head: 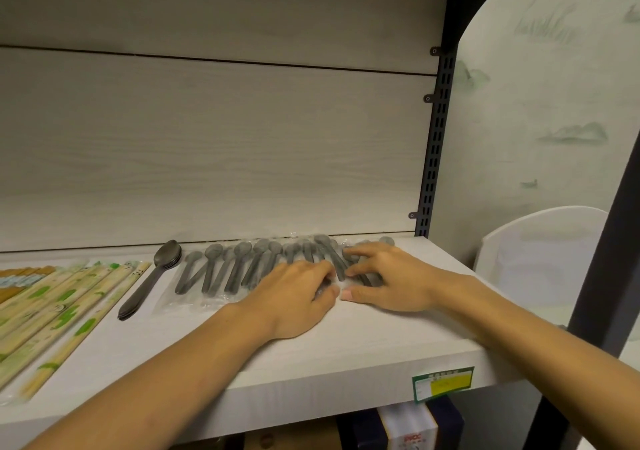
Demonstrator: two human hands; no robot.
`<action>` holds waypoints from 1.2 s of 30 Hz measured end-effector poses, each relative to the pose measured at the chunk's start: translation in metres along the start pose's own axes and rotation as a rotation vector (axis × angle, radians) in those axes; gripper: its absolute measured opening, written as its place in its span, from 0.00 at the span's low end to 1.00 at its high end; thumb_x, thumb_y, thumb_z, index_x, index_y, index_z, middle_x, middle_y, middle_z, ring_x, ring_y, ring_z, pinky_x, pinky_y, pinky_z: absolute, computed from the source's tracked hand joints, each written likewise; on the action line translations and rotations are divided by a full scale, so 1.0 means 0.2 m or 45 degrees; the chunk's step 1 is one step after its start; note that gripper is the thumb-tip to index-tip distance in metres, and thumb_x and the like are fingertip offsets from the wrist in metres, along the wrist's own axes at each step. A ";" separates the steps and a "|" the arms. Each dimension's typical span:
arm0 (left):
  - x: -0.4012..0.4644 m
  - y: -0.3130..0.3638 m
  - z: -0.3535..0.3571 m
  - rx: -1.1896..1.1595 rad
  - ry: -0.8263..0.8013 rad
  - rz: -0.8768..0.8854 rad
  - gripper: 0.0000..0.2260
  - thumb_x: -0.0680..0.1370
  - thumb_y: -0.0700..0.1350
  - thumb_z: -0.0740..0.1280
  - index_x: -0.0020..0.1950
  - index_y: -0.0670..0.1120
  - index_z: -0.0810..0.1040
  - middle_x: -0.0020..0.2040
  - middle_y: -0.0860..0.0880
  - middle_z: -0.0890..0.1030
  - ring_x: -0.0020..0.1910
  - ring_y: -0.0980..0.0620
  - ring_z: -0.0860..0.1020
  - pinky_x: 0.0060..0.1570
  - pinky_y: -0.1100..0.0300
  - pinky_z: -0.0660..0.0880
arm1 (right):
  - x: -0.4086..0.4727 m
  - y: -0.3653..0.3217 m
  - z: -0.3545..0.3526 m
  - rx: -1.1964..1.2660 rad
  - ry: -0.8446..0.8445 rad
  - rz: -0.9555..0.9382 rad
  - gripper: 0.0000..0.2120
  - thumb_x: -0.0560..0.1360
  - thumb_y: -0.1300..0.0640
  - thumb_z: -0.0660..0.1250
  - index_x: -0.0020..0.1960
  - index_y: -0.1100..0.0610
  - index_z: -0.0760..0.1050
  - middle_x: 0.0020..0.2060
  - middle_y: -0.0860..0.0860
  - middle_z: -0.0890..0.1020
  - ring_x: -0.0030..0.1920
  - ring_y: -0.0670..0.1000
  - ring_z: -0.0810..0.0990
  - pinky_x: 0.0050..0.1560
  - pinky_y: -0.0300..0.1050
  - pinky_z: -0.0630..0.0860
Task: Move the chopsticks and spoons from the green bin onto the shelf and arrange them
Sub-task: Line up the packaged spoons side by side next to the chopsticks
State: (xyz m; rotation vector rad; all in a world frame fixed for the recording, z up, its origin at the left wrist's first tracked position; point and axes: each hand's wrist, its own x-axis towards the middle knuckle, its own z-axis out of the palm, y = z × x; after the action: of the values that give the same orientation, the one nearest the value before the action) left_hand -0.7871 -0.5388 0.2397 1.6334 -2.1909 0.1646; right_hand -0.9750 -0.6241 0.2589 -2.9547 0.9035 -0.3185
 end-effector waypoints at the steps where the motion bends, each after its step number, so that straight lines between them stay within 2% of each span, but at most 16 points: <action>1: 0.00 0.00 0.00 -0.008 0.006 -0.004 0.11 0.81 0.54 0.57 0.56 0.49 0.73 0.51 0.52 0.77 0.49 0.49 0.74 0.45 0.57 0.66 | 0.00 -0.01 0.00 0.004 -0.006 0.006 0.32 0.73 0.31 0.58 0.66 0.51 0.76 0.73 0.49 0.67 0.73 0.49 0.62 0.72 0.54 0.62; 4: 0.00 -0.01 0.01 -0.047 0.005 -0.007 0.12 0.80 0.54 0.57 0.58 0.51 0.74 0.51 0.54 0.77 0.47 0.54 0.71 0.45 0.60 0.64 | 0.00 -0.04 -0.01 0.049 -0.078 0.044 0.27 0.76 0.38 0.61 0.71 0.50 0.71 0.76 0.48 0.61 0.77 0.50 0.54 0.75 0.56 0.56; 6: 0.00 -0.02 0.01 -0.080 0.010 -0.011 0.12 0.80 0.54 0.58 0.58 0.51 0.74 0.51 0.56 0.75 0.49 0.55 0.71 0.47 0.60 0.67 | 0.00 -0.05 -0.02 0.072 -0.097 0.057 0.25 0.77 0.41 0.62 0.72 0.50 0.70 0.77 0.49 0.60 0.77 0.50 0.53 0.76 0.54 0.53; 8: -0.01 -0.03 0.01 -0.088 0.021 -0.006 0.13 0.80 0.55 0.58 0.59 0.51 0.75 0.54 0.56 0.75 0.54 0.55 0.71 0.53 0.59 0.69 | -0.01 -0.05 -0.02 0.106 -0.060 0.069 0.22 0.78 0.44 0.63 0.70 0.50 0.72 0.75 0.49 0.64 0.76 0.49 0.57 0.75 0.49 0.55; 10: -0.01 -0.03 0.01 -0.088 0.028 -0.004 0.14 0.79 0.55 0.59 0.60 0.51 0.76 0.54 0.56 0.76 0.54 0.55 0.71 0.55 0.59 0.70 | -0.02 -0.05 -0.03 0.125 0.000 0.071 0.18 0.77 0.46 0.65 0.65 0.50 0.77 0.72 0.48 0.69 0.74 0.48 0.62 0.72 0.46 0.58; 15: -0.01 -0.02 0.00 -0.128 0.036 0.000 0.12 0.79 0.55 0.59 0.56 0.51 0.77 0.48 0.56 0.77 0.48 0.55 0.73 0.48 0.58 0.72 | -0.01 -0.05 -0.02 0.072 0.166 0.001 0.11 0.78 0.51 0.66 0.53 0.54 0.84 0.62 0.49 0.79 0.64 0.47 0.72 0.62 0.39 0.63; 18: -0.01 -0.02 0.00 -0.217 0.045 -0.022 0.09 0.79 0.54 0.61 0.53 0.51 0.74 0.44 0.57 0.75 0.43 0.56 0.73 0.40 0.62 0.69 | 0.01 -0.06 -0.03 0.090 0.335 -0.008 0.10 0.78 0.52 0.66 0.49 0.56 0.84 0.52 0.50 0.82 0.55 0.49 0.78 0.58 0.46 0.73; 21: -0.02 0.00 -0.01 -0.286 0.074 -0.049 0.09 0.77 0.54 0.64 0.51 0.52 0.67 0.44 0.59 0.71 0.40 0.59 0.71 0.38 0.62 0.67 | 0.02 -0.09 -0.05 0.154 0.468 -0.002 0.10 0.78 0.51 0.65 0.50 0.55 0.83 0.49 0.49 0.84 0.49 0.47 0.79 0.54 0.45 0.75; 24: -0.04 0.00 -0.03 -0.364 0.111 -0.091 0.16 0.76 0.55 0.66 0.57 0.54 0.63 0.56 0.55 0.71 0.50 0.54 0.73 0.48 0.55 0.74 | 0.01 -0.12 -0.05 0.241 0.332 -0.041 0.12 0.77 0.48 0.67 0.56 0.52 0.82 0.52 0.46 0.83 0.50 0.42 0.78 0.53 0.39 0.73; 26: -0.05 -0.01 -0.04 -0.343 0.111 -0.093 0.21 0.75 0.55 0.67 0.63 0.54 0.61 0.63 0.54 0.69 0.59 0.51 0.72 0.56 0.53 0.73 | -0.01 -0.11 -0.05 0.218 0.222 -0.002 0.20 0.75 0.43 0.68 0.64 0.50 0.78 0.59 0.44 0.81 0.54 0.40 0.75 0.55 0.35 0.69; 28: -0.06 -0.01 -0.05 -0.235 0.072 -0.055 0.23 0.76 0.55 0.65 0.68 0.54 0.61 0.68 0.54 0.69 0.64 0.52 0.70 0.60 0.55 0.71 | -0.05 -0.08 -0.06 0.146 0.176 0.064 0.23 0.73 0.42 0.69 0.65 0.49 0.76 0.61 0.45 0.80 0.58 0.44 0.76 0.58 0.37 0.69; 30: -0.07 0.00 -0.05 -0.122 0.052 -0.007 0.24 0.78 0.56 0.62 0.72 0.54 0.62 0.71 0.55 0.67 0.67 0.53 0.69 0.61 0.59 0.68 | -0.08 -0.03 -0.09 0.118 0.116 0.122 0.22 0.73 0.42 0.70 0.64 0.47 0.77 0.61 0.45 0.80 0.60 0.47 0.76 0.62 0.42 0.70; 32: -0.06 0.01 -0.05 -0.097 0.068 0.047 0.21 0.78 0.56 0.61 0.71 0.54 0.66 0.70 0.57 0.69 0.66 0.55 0.69 0.60 0.61 0.66 | -0.11 0.01 -0.11 0.157 0.019 0.173 0.23 0.71 0.41 0.71 0.65 0.44 0.76 0.63 0.42 0.78 0.64 0.45 0.74 0.66 0.45 0.69; 36: -0.03 0.01 -0.02 -0.117 0.045 0.070 0.13 0.79 0.56 0.61 0.58 0.51 0.75 0.54 0.56 0.77 0.53 0.55 0.74 0.49 0.62 0.69 | -0.14 0.05 -0.10 0.195 -0.107 0.202 0.23 0.71 0.37 0.69 0.65 0.38 0.73 0.63 0.41 0.77 0.64 0.47 0.73 0.66 0.48 0.70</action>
State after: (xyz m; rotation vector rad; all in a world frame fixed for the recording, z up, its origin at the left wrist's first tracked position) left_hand -0.7860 -0.5312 0.2416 1.5105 -2.1843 0.1058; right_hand -1.0071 -0.6164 0.2717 -2.7160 1.0446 -0.2434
